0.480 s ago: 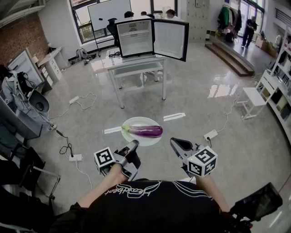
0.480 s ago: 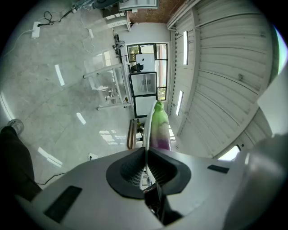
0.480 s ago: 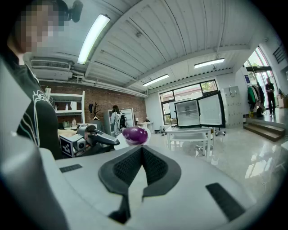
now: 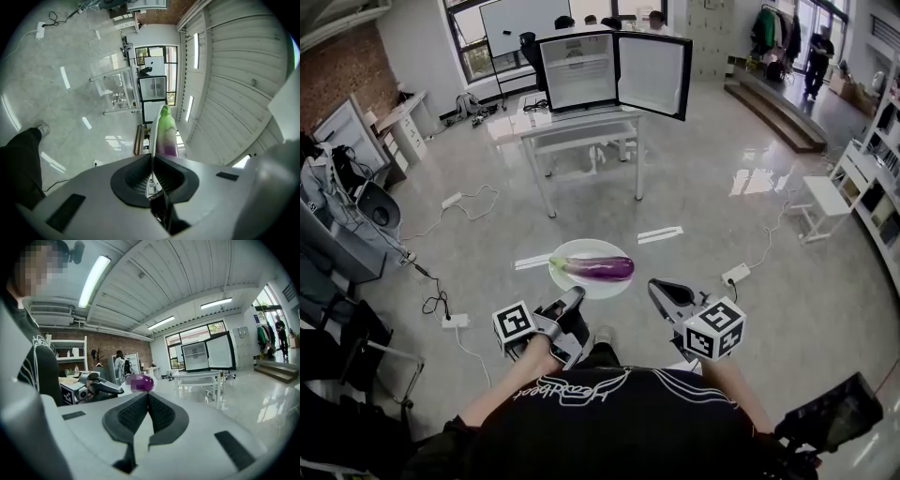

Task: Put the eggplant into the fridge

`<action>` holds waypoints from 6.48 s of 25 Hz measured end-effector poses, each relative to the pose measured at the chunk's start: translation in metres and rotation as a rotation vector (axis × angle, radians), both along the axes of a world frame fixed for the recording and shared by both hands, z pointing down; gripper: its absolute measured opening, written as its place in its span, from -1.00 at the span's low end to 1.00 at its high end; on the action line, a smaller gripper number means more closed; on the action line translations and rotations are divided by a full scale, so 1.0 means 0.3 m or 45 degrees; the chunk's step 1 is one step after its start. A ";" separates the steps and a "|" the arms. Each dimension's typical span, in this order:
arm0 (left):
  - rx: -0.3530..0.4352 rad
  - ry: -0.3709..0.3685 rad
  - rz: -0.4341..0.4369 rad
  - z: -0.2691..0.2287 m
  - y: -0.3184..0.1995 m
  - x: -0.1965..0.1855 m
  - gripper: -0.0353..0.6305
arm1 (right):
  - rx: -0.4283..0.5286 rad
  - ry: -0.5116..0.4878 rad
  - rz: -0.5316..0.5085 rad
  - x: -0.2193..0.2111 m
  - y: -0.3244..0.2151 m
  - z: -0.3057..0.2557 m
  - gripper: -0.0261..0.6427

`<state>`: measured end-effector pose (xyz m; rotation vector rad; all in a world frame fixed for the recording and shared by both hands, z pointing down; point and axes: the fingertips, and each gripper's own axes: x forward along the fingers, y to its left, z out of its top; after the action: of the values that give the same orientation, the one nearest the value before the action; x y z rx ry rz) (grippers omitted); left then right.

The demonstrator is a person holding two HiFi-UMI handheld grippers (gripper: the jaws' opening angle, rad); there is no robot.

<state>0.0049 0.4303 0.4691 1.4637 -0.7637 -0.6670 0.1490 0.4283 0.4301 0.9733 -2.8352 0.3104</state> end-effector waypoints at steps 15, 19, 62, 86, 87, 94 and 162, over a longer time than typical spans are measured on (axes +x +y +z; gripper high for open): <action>-0.057 0.017 0.024 0.088 -0.281 -0.032 -0.82 | -0.057 0.011 0.024 -0.037 -0.282 0.078 -0.90; -0.110 -0.005 0.037 0.141 -0.422 -0.077 -0.82 | -0.102 0.025 0.039 -0.073 -0.425 0.118 -0.90; -0.123 0.017 -0.088 0.163 -1.665 -0.365 -0.82 | -0.205 0.053 -0.042 -0.365 -1.675 0.187 -0.90; -0.180 -0.044 -0.198 0.199 -2.431 -0.332 -0.82 | -0.288 0.067 -0.133 -0.328 -2.464 0.235 -0.90; -0.178 -0.046 -0.203 0.199 -2.446 -0.335 -0.82 | -0.288 0.069 -0.136 -0.330 -2.471 0.238 -0.90; -0.159 -0.061 -0.215 0.177 -2.550 -0.357 -0.82 | -0.275 0.076 -0.138 -0.339 -2.505 0.230 -0.90; -0.432 -0.395 -0.078 0.380 -3.368 -0.445 -0.20 | -0.406 0.068 -0.153 -0.577 -3.046 0.289 -0.90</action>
<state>-0.1287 -0.5801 0.5830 1.2464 -1.1081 -0.3352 -0.0241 -0.4856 0.5167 0.7315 -2.6679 0.6853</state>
